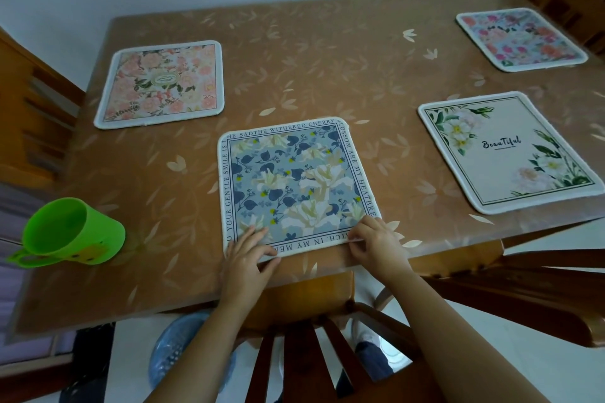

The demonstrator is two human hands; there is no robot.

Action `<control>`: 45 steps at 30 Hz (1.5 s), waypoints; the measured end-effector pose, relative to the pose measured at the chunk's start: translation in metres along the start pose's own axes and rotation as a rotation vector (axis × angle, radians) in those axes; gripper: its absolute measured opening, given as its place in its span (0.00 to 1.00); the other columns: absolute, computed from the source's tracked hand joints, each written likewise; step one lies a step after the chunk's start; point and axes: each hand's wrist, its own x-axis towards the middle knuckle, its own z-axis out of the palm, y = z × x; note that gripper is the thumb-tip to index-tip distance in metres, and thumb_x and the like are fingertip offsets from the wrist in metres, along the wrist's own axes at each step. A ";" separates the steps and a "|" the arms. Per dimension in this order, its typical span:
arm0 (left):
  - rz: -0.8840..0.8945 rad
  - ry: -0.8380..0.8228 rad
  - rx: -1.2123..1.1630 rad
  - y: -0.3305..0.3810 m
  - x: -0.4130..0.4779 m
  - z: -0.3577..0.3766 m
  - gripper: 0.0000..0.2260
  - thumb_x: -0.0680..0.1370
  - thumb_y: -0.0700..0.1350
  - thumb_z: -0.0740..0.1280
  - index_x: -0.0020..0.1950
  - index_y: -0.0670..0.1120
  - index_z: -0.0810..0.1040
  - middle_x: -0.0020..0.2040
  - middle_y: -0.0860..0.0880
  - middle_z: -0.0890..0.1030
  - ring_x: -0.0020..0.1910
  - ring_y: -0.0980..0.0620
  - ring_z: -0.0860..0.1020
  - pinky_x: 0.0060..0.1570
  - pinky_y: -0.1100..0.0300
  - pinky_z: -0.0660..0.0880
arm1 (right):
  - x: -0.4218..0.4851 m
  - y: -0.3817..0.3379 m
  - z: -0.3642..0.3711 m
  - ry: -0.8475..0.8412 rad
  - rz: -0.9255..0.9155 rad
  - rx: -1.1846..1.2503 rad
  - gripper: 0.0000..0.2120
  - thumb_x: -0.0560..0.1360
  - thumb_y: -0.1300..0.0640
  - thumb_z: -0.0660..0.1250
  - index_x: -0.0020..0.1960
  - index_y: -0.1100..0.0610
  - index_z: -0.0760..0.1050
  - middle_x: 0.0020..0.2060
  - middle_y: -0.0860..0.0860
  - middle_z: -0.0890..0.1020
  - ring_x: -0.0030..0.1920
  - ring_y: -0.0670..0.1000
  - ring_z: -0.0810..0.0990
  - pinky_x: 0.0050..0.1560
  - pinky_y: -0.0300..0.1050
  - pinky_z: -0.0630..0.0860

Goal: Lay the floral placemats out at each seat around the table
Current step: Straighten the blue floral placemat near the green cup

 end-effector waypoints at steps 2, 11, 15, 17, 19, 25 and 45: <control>-0.003 -0.011 -0.022 -0.002 -0.001 0.000 0.04 0.70 0.42 0.72 0.38 0.46 0.79 0.63 0.47 0.75 0.68 0.51 0.63 0.66 0.49 0.56 | 0.000 0.000 0.001 -0.005 0.005 -0.003 0.02 0.69 0.63 0.67 0.42 0.61 0.76 0.45 0.55 0.78 0.49 0.56 0.73 0.48 0.52 0.74; -0.029 -0.032 0.008 0.001 -0.001 -0.001 0.04 0.70 0.42 0.72 0.37 0.47 0.77 0.64 0.47 0.74 0.69 0.49 0.63 0.67 0.47 0.56 | -0.001 0.000 0.005 0.013 0.023 0.007 0.02 0.68 0.66 0.67 0.40 0.61 0.76 0.42 0.56 0.77 0.46 0.57 0.74 0.45 0.51 0.73; -0.038 -0.040 0.001 0.000 -0.001 0.000 0.05 0.71 0.43 0.71 0.37 0.48 0.77 0.65 0.48 0.74 0.70 0.50 0.62 0.68 0.45 0.56 | -0.002 0.000 0.006 0.025 0.024 0.005 0.02 0.68 0.66 0.67 0.40 0.61 0.76 0.42 0.56 0.78 0.46 0.57 0.74 0.44 0.51 0.72; -0.033 -0.026 -0.011 0.000 -0.002 0.001 0.04 0.71 0.42 0.71 0.38 0.48 0.77 0.65 0.48 0.74 0.69 0.50 0.62 0.68 0.45 0.57 | -0.003 0.000 0.006 0.035 0.018 0.002 0.02 0.68 0.66 0.67 0.40 0.61 0.76 0.42 0.56 0.78 0.46 0.58 0.74 0.44 0.52 0.73; -0.024 0.000 -0.010 -0.003 -0.003 0.002 0.03 0.71 0.43 0.71 0.43 0.47 0.79 0.65 0.48 0.74 0.69 0.51 0.62 0.67 0.47 0.57 | -0.005 0.000 0.007 0.055 0.012 -0.003 0.03 0.68 0.65 0.68 0.42 0.61 0.77 0.42 0.56 0.78 0.46 0.58 0.75 0.44 0.52 0.75; -0.048 -0.145 0.199 -0.010 0.000 0.005 0.23 0.78 0.57 0.54 0.72 0.55 0.56 0.73 0.58 0.49 0.72 0.57 0.41 0.69 0.51 0.41 | -0.006 0.001 0.019 0.030 0.034 -0.116 0.18 0.73 0.55 0.65 0.63 0.53 0.71 0.64 0.56 0.72 0.66 0.59 0.66 0.64 0.60 0.66; -0.193 -0.110 0.511 -0.031 0.156 0.035 0.26 0.73 0.64 0.37 0.69 0.60 0.34 0.75 0.51 0.40 0.72 0.49 0.36 0.66 0.33 0.42 | 0.172 -0.013 0.062 -0.115 -0.048 -0.396 0.33 0.69 0.29 0.38 0.70 0.40 0.37 0.74 0.46 0.42 0.73 0.56 0.37 0.66 0.72 0.43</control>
